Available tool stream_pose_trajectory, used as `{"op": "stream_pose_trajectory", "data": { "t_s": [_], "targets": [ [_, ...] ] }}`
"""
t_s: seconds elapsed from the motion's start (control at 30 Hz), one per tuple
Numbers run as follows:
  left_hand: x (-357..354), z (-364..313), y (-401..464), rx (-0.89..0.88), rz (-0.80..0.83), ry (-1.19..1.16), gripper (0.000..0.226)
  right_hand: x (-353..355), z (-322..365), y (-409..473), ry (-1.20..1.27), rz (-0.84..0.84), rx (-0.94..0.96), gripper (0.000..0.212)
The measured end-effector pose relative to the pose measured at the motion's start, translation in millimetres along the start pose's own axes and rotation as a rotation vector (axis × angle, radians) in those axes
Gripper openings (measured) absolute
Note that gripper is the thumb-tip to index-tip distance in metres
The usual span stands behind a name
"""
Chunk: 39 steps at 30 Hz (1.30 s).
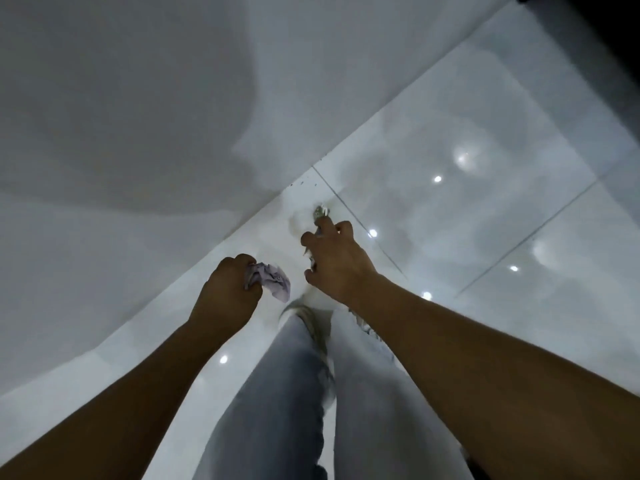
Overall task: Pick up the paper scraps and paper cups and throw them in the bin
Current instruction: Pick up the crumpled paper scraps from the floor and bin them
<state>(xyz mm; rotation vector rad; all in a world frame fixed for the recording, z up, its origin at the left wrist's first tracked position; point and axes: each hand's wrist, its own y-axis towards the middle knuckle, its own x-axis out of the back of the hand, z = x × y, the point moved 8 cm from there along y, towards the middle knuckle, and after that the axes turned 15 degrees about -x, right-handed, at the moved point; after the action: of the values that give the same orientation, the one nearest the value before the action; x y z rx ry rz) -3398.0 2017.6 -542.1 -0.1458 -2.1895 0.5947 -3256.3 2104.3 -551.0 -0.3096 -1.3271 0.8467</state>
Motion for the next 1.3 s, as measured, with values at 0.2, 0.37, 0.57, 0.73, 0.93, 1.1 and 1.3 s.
{"op": "stream_pose_trajectory", "data": {
  "t_s": [0.2, 0.37, 0.57, 0.73, 0.93, 1.1, 1.3],
  "targets": [
    [110, -107, -94, 0.058, -0.038, -0.008, 0.014, 132, 36, -144, -0.022, -0.01, 0.008, 0.038],
    [170, -156, -169, 0.163, -0.158, -0.09, 0.015, 198, 79, -225, -0.09, -0.025, 0.091, 0.045],
    [198, -179, -279, 0.35, -0.358, -0.212, 0.015, 217, 126, -302, -0.252, 0.003, 0.278, 0.048],
    [193, -182, -383, 0.522, -0.527, -0.329, 0.022, 194, 172, -370, -0.382, 0.045, 0.47, 0.046],
    [163, -166, -508, 0.699, -0.651, -0.438, 0.023, 128, 229, -450, -0.568, 0.128, 0.717, 0.047],
    [122, -141, -629, 0.901, -0.803, -0.554, 0.026, 46, 283, -530, -0.72, 0.163, 0.94, 0.045],
    [53, -110, -781, 1.103, -0.938, -0.667, 0.025, -73, 345, -654, -0.863, 0.26, 1.154, 0.045]
  ]
}}
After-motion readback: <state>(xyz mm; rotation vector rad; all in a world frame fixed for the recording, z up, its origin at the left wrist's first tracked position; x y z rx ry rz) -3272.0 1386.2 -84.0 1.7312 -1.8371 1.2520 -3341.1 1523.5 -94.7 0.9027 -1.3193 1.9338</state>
